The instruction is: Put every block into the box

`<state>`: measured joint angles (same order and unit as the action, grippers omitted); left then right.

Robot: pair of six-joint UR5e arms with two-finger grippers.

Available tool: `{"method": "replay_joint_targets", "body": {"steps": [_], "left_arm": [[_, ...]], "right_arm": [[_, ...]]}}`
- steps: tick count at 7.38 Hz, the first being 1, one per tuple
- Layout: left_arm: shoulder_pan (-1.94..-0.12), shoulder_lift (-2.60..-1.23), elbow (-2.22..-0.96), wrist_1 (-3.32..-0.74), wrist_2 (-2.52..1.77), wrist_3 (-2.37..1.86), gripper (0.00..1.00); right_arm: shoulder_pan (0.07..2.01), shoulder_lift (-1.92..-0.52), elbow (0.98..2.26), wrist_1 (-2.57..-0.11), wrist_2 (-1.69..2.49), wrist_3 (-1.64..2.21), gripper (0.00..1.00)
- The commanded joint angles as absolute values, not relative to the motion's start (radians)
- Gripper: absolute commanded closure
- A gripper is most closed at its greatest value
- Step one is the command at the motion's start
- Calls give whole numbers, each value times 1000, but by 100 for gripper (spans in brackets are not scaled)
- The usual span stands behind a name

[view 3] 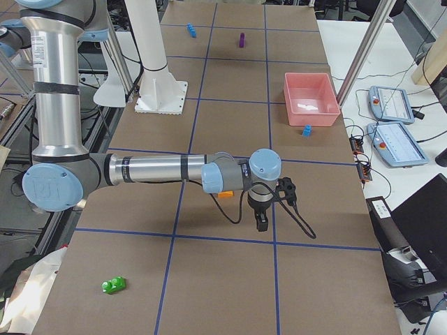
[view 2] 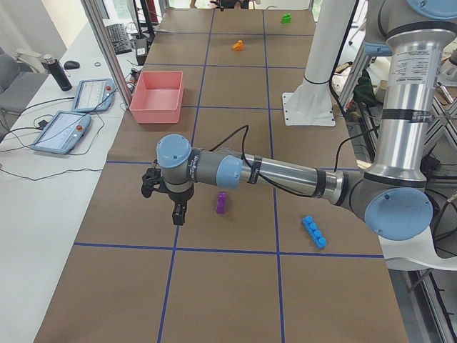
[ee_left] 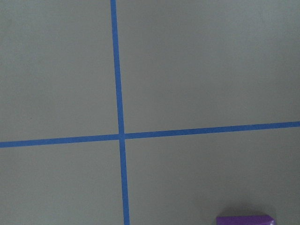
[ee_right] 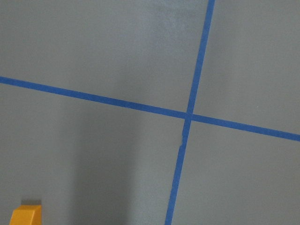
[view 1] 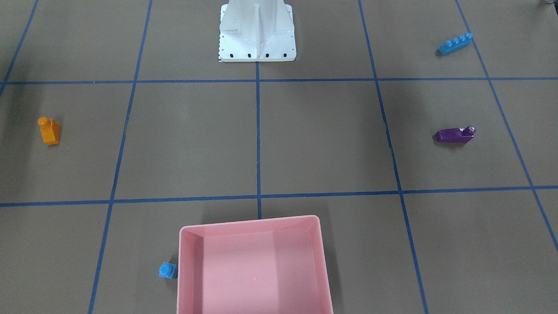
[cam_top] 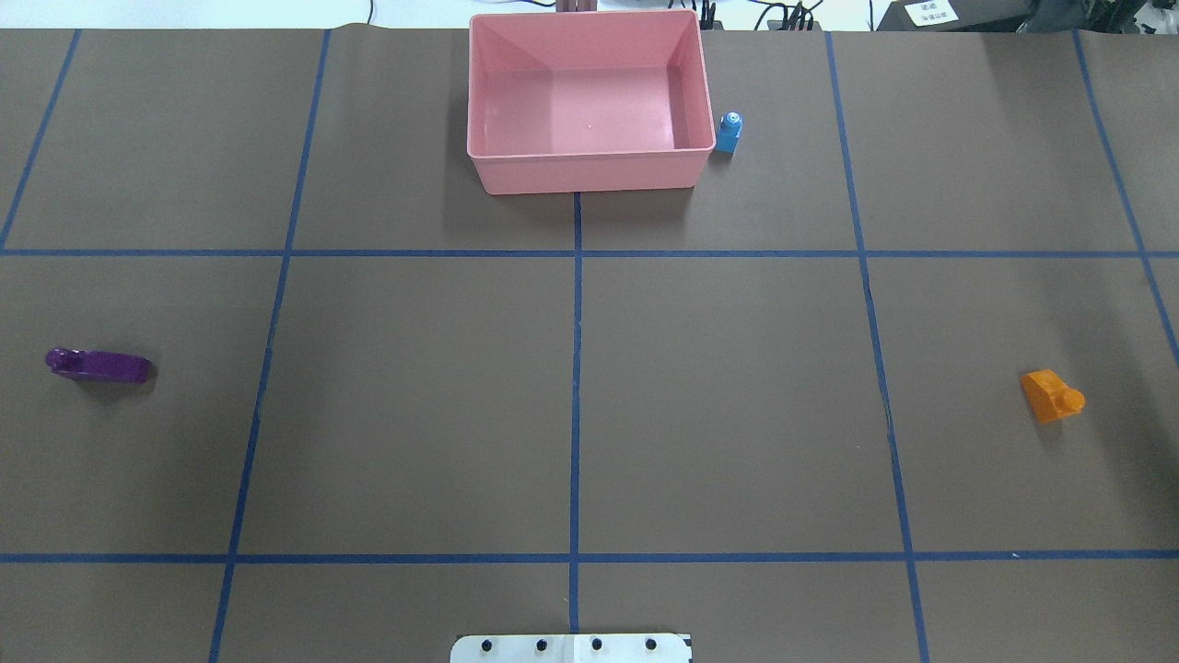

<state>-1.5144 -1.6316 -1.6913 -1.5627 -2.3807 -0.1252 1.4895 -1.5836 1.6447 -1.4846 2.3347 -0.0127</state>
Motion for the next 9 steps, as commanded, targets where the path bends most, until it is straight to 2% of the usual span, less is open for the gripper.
{"method": "replay_joint_targets", "body": {"steps": [1, 9], "left_arm": [[-1514, -1632, -1683, -1555, -2379, -126, 0], [-1514, -1589, -1713, -1597, -2396, -121, 0]], "right_arm": [[1489, -1588, 1649, -1485, 2338, -11, 0], [1459, -1594, 1635, -1483, 2405, -14, 0]]}}
